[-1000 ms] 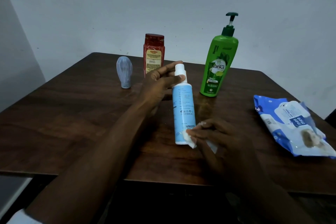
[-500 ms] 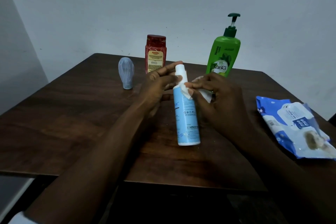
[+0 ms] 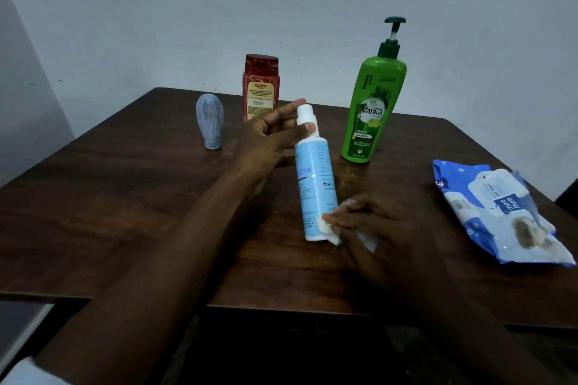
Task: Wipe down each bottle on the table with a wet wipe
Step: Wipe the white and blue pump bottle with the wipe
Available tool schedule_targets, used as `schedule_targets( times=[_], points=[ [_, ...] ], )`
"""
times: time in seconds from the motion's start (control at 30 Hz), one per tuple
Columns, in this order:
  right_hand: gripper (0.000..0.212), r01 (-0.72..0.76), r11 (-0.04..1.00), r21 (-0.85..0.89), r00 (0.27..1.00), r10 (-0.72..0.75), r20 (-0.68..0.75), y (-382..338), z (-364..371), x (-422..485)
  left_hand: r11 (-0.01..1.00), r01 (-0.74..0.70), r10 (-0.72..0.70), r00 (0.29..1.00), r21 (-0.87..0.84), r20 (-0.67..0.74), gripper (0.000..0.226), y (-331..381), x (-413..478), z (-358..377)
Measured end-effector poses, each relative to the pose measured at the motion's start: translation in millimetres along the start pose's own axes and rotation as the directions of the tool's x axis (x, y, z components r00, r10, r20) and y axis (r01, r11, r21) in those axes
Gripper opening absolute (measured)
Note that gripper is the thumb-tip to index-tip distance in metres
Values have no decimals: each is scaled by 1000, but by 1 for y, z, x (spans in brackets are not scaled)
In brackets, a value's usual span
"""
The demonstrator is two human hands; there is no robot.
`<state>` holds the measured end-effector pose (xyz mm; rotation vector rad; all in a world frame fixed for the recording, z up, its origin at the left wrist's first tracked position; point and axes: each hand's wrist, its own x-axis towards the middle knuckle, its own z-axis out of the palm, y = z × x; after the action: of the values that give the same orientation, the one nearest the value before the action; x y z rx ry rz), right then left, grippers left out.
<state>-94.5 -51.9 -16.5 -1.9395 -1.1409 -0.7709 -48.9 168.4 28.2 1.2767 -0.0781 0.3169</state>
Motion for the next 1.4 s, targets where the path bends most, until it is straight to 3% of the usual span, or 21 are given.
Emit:
schedule_targets(
  times=[0.17, 0.37, 0.6, 0.77, 0.9, 1.27, 1.4],
  points=[
    [18, -97, 992, -76, 995, 97, 8, 6, 1, 49, 999, -39, 39, 999, -5, -2, 40, 1, 0, 0],
    [17, -95, 986, -134, 994, 86, -71, 16, 11, 91, 998, -66, 66, 998, -2, -4, 37, 1, -2, -1],
    [22, -51, 993, -104, 998, 55, 32, 3, 5, 32, 997, -74, 75, 995, 6, -62, 41, 0, -1, 3],
    [22, 21, 990, -143, 999, -17, 32, 1, 1, -3, 997, -81, 80, 991, -2, -103, 44, -2, -1, 6],
    [22, -11, 995, -102, 999, 15, 38, 0, 2, 6, 996, -5, -10, 986, -93, -167, 57, -4, 1, 9],
    [17, -61, 989, -134, 996, 52, -70, 11, 8, 83, 990, 101, -95, 994, -96, 62, 20, 2, -2, 8],
    [17, -56, 991, -125, 995, 44, -92, 13, 10, 93, 987, 98, -94, 995, -131, 37, 19, 3, -5, 7]
  ],
)
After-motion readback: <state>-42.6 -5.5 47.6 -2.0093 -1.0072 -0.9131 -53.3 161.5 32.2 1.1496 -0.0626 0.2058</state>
